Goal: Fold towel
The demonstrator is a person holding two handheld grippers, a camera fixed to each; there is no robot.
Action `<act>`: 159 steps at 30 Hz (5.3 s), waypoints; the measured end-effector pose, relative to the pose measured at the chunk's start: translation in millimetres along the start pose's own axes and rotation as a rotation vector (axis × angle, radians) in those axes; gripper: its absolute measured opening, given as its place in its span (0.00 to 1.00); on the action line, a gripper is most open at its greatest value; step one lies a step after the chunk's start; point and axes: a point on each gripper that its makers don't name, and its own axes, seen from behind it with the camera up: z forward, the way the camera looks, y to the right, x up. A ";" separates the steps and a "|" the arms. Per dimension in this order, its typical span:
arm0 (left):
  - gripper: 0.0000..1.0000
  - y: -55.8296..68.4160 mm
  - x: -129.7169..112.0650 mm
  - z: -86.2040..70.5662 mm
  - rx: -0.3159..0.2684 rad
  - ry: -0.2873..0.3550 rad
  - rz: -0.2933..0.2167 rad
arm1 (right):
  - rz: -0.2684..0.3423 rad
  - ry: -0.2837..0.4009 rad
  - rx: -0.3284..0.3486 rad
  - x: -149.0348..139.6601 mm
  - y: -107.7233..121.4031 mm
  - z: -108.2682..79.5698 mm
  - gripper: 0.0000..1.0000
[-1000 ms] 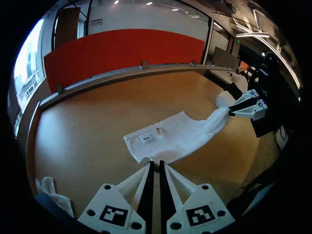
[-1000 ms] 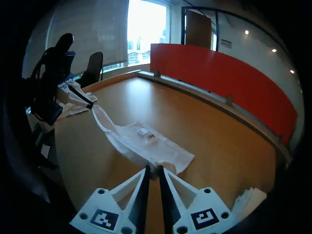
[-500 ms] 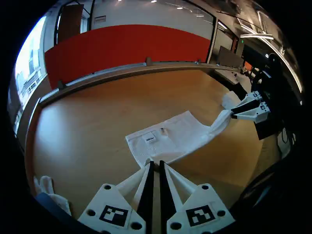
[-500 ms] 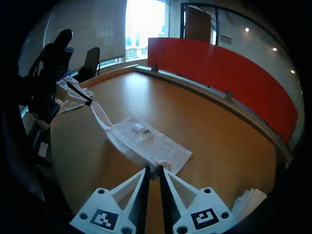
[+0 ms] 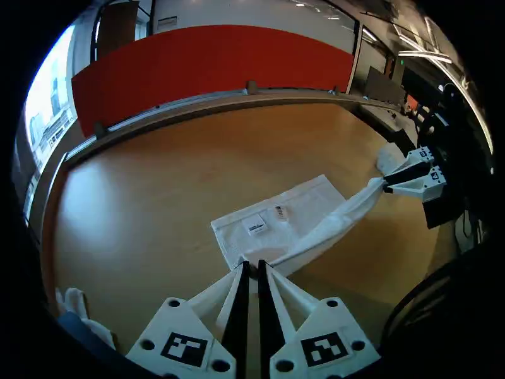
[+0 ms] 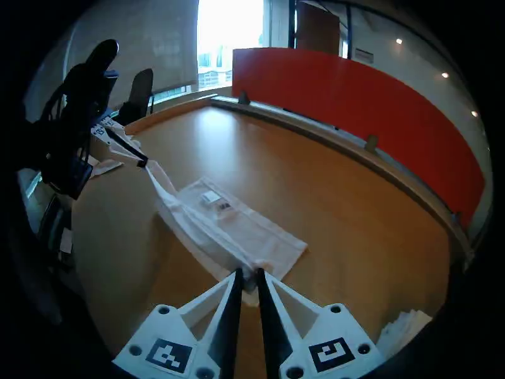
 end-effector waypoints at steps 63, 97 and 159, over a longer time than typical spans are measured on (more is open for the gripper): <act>0.41 -52.1 -0.3 103.7 0.129 -0.059 0.095 | 0.102 -0.084 -0.149 -28.6 79.5 83.5 0.66; 0.98 -51.2 -23.1 70.7 0.144 -0.055 0.021 | 0.123 -0.055 -0.170 -36.8 57.9 52.5 0.99; 0.98 -55.5 -120.1 -37.4 0.305 0.007 -0.227 | -0.019 -0.124 0.015 -70.8 10.9 47.0 0.94</act>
